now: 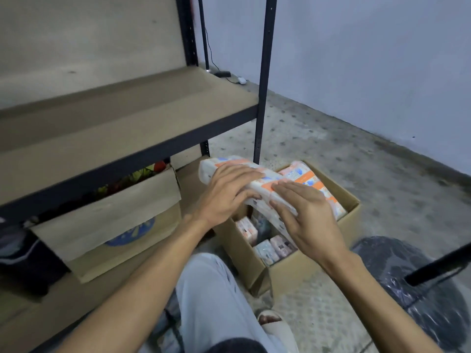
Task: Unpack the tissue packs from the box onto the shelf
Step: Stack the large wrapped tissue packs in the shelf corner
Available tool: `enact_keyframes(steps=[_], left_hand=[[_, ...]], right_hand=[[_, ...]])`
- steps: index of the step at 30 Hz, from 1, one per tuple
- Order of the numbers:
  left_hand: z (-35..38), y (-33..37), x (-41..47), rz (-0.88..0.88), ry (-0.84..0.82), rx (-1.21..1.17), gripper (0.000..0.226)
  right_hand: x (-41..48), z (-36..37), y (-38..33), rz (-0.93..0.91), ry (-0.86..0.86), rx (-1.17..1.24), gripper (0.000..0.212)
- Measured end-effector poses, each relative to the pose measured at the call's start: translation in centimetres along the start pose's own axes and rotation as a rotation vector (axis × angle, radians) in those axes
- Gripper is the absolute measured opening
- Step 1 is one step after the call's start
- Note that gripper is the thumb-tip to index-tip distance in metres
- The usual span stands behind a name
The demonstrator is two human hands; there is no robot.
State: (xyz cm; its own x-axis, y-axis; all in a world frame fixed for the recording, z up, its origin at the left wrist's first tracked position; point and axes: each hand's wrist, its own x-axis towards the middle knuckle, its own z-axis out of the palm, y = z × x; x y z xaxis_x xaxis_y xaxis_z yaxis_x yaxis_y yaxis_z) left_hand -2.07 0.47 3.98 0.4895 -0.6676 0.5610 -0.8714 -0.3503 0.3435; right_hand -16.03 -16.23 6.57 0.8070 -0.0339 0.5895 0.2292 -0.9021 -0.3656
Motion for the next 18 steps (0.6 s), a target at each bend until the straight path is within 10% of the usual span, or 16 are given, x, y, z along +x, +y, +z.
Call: enact_keyframes(steps=[18], left_hand=[[-14.3,-3.6,6.3,0.058,0.150,0.222,0.036]], right_hand=[[13.0,0.0,-6.2,-0.216,0.199,0.051,0.027]])
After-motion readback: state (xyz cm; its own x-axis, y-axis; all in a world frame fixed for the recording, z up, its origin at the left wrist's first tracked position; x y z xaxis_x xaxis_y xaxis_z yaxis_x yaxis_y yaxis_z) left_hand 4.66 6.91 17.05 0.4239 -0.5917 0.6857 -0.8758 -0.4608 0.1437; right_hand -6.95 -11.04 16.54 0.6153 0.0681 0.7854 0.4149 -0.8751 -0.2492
